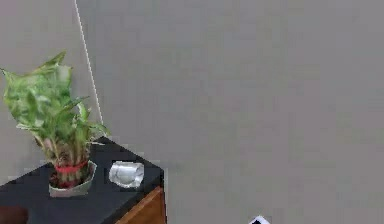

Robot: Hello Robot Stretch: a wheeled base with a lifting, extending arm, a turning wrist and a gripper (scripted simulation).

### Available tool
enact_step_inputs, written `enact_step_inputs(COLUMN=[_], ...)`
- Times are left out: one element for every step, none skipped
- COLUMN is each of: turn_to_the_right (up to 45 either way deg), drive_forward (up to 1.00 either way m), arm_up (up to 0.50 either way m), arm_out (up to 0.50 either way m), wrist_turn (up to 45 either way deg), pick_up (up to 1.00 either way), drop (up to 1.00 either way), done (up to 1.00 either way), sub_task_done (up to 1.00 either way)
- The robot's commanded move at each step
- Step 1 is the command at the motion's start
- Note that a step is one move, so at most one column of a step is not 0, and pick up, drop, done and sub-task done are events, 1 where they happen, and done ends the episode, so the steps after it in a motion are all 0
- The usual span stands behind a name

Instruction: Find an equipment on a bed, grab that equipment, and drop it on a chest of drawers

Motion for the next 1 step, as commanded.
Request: enact_step_inputs(turn_to_the_right=[45.0], drive_forward=[0.0], arm_up=[0.0], arm_out=[0.0], wrist_turn=[0.0], pick_up=[0.0], drop=[0.0], done=[0.0], sub_task_done=[0.0])
